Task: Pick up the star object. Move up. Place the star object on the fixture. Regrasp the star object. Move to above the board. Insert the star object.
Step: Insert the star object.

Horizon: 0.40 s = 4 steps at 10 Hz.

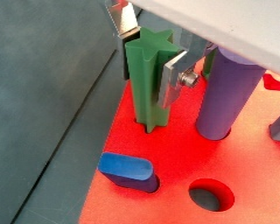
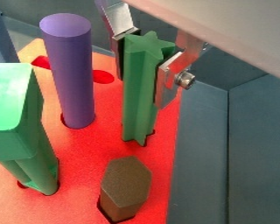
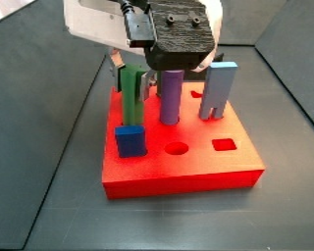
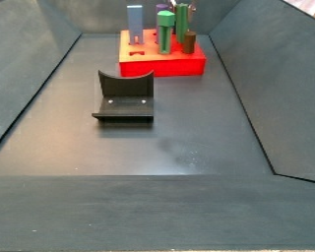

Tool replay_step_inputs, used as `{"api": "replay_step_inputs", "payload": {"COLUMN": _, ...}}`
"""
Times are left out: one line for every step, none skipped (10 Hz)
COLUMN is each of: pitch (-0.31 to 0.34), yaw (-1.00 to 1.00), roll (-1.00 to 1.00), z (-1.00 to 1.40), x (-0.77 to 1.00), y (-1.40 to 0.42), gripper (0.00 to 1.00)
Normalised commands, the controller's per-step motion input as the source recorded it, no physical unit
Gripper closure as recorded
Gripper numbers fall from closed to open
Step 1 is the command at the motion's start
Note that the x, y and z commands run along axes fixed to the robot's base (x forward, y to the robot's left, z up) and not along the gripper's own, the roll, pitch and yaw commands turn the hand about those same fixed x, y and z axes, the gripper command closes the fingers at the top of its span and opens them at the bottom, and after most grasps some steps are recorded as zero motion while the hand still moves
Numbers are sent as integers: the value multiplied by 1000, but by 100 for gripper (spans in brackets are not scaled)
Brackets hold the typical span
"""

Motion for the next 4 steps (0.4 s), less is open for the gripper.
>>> {"api": "replay_step_inputs", "payload": {"pitch": -187, "yaw": -74, "roll": -3, "z": -826, "x": -483, "y": -83, "gripper": 100}}
{"api": "replay_step_inputs", "payload": {"pitch": -77, "yaw": 0, "roll": -7, "z": 0, "x": -77, "y": 0, "gripper": 100}}
{"api": "replay_step_inputs", "payload": {"pitch": -23, "yaw": 0, "roll": 0, "z": 0, "x": 0, "y": 0, "gripper": 100}}
{"api": "replay_step_inputs", "payload": {"pitch": 0, "yaw": 0, "roll": 0, "z": 0, "x": 0, "y": 0, "gripper": 100}}
